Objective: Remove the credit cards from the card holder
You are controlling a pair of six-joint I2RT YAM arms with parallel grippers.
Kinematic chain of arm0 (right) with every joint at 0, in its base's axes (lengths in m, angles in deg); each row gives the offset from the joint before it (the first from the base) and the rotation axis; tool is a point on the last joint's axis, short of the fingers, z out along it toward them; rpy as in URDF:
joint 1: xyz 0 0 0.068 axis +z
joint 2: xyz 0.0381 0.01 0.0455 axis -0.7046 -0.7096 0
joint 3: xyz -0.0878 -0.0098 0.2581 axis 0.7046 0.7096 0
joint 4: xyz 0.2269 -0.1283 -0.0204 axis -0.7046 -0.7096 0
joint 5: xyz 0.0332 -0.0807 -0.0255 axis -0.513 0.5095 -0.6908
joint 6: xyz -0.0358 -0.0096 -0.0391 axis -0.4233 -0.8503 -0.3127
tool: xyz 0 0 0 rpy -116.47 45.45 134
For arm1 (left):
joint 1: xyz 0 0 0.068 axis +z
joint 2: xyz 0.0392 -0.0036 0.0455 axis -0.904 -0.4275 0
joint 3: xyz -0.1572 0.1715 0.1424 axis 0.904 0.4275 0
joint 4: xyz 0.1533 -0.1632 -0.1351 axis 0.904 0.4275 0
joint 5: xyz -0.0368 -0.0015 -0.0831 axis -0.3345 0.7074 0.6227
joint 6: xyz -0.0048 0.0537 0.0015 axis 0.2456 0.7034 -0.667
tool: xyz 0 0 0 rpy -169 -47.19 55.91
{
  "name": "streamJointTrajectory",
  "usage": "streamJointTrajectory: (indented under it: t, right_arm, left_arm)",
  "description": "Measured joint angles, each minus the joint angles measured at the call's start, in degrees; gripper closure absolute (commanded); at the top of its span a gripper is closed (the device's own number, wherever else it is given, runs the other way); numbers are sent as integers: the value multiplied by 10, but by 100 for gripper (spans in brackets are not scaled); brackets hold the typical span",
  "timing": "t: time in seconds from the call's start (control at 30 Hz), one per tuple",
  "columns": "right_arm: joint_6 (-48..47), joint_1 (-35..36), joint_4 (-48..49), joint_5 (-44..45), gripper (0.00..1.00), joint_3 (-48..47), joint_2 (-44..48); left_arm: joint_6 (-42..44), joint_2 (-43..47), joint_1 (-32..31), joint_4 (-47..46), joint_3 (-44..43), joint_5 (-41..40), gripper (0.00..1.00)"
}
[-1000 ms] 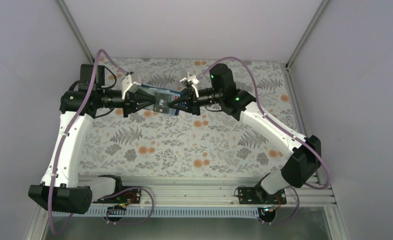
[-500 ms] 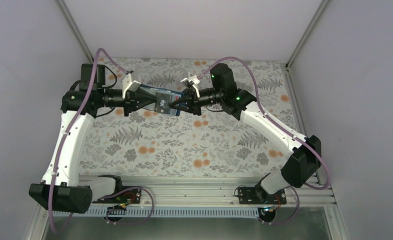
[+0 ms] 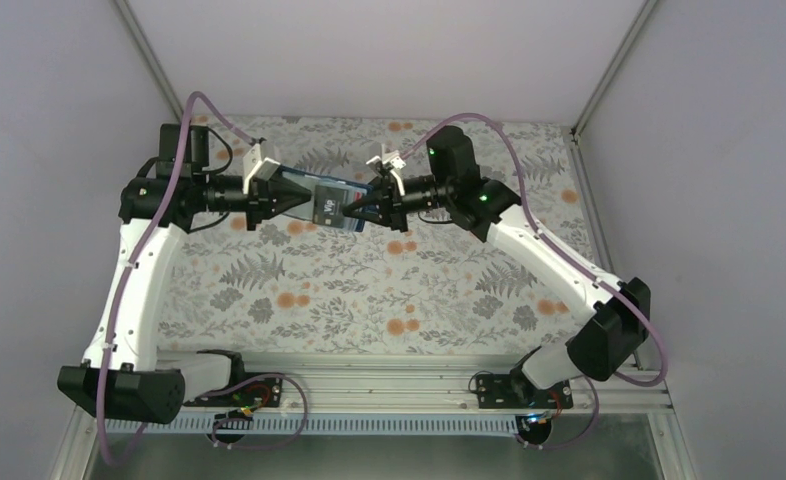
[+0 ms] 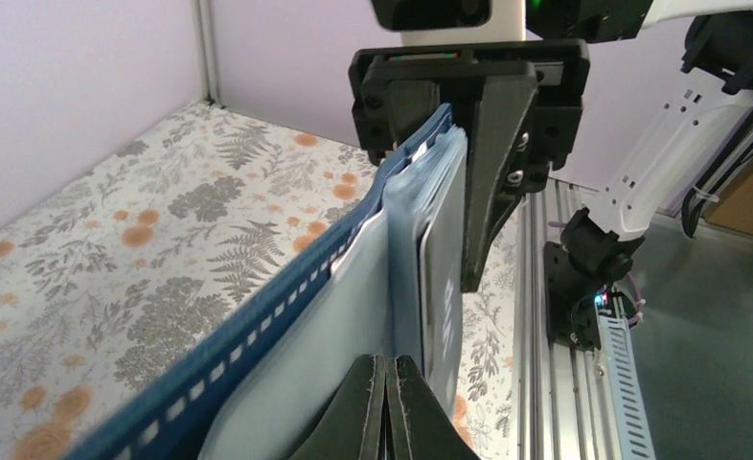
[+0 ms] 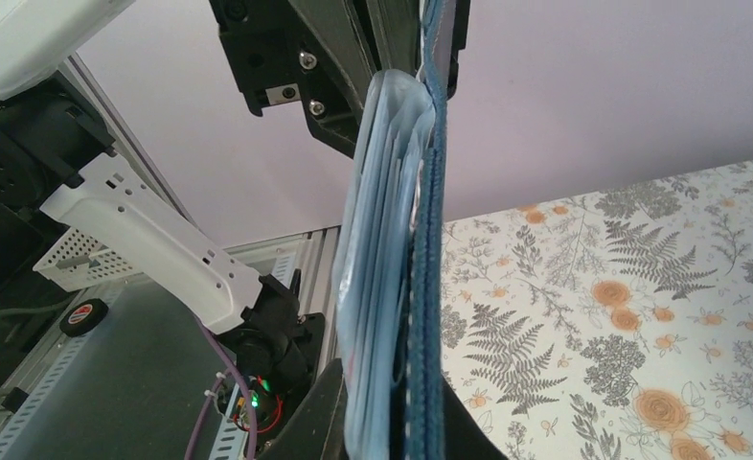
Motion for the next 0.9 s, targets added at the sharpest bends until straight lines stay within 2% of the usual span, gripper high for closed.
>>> streamJointTrajectory:
  t: [0.13, 0.17, 0.2, 0.27, 0.4, 0.6, 0.63, 0.7, 0.83, 0.9]
  right_arm:
    - [-3, -2, -2, 0, 95, 0, 8]
    - [-3, -3, -2, -1, 95, 0, 8]
    - [-3, -3, -2, -2, 95, 0, 8]
    - [-3, -3, -4, -3, 95, 0, 8]
    - [-3, -7, -5, -2, 95, 0, 8]
    - [-3, -8, -5, -5, 95, 0, 8]
    - [-3, -8, -5, -6, 95, 0, 8]
    - [-3, -8, -5, -7, 95, 0, 8]
    - [-5, -10, -13, -9, 94, 0, 8]
    - [-10, -11, -14, -9, 89, 0, 9]
  left_arm:
    - [3, 1, 1, 0, 0, -4, 98]
    - [5, 1, 1, -1, 1, -4, 94]
    - [5, 2, 1, -3, 2, -3, 85]
    - [7, 4, 0, -11, 10, 0, 73]
    - [5, 4, -7, -16, 16, 6, 67]
    - [-8, 2, -30, -35, 16, 7, 75]
    - [-11, -1, -37, -40, 16, 6, 79]
    - [-16, -5, -48, -43, 16, 2, 96]
    - [-19, -14, -57, -39, 10, -3, 98]
    - [-19, -16, -56, -35, 7, -1, 98]
